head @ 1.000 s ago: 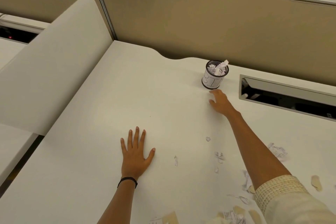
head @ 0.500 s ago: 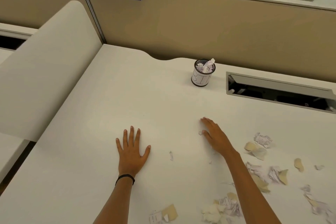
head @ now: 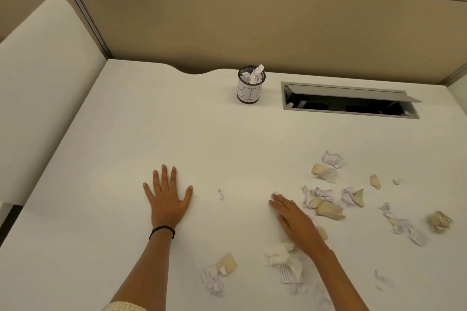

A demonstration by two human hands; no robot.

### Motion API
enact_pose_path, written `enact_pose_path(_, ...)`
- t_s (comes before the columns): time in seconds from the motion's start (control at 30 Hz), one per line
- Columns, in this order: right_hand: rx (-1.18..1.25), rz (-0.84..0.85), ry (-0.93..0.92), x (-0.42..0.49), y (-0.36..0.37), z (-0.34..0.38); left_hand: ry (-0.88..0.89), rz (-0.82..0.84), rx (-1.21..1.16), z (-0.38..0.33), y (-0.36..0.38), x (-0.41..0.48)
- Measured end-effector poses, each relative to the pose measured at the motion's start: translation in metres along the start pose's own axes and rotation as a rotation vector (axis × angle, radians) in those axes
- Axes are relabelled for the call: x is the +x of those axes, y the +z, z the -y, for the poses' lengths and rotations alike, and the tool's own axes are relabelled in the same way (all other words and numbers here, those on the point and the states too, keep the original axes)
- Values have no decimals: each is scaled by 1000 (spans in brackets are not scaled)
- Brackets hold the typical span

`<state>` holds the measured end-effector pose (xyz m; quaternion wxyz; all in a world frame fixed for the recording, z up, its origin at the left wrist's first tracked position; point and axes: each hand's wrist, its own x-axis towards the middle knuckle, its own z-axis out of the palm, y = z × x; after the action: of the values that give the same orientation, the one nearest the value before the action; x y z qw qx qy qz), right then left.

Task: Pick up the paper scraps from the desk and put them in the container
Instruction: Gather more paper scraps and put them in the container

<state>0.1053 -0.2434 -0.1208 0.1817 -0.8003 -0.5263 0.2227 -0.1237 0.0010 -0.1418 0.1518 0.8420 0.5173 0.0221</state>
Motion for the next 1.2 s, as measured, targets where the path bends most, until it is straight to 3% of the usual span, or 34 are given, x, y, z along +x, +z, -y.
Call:
enact_pose_path(0.1, 313, -270, 166, -14, -22, -3, 9, -2, 16, 1, 2, -1)
enact_pose_path(0.17, 348, -484, 306, -19, -39, -16, 8, 0, 16, 1, 4, -1)
enact_pose_path(0.2, 325, -510, 363, -20, -45, -24, 4, 1, 15, 1, 4, -1)
enact_pose_path(0.33, 286, -221, 550, -20, -50, -44, -6, -2, 15, 2, 6, -1)
enact_pose_path(0.47, 129, -51, 484, -16, -35, -33, -4, -8, 17, 3, 9, -1)
enact_pose_path(0.77, 132, -57, 321, 5, -24, 10, -5, -12, 13, 5, 11, 1)
enact_pose_path(0.93, 95, -96, 362, 3, -43, 1, -8, -7, 22, 5, 10, 1)
enact_pose_path(1.13, -47, 177, 448, -14, -46, -12, -7, -12, 17, 3, 8, 0)
enact_pose_path(1.2, -84, 179, 445, -18, -41, -9, -7, -14, 25, 2, 7, -1)
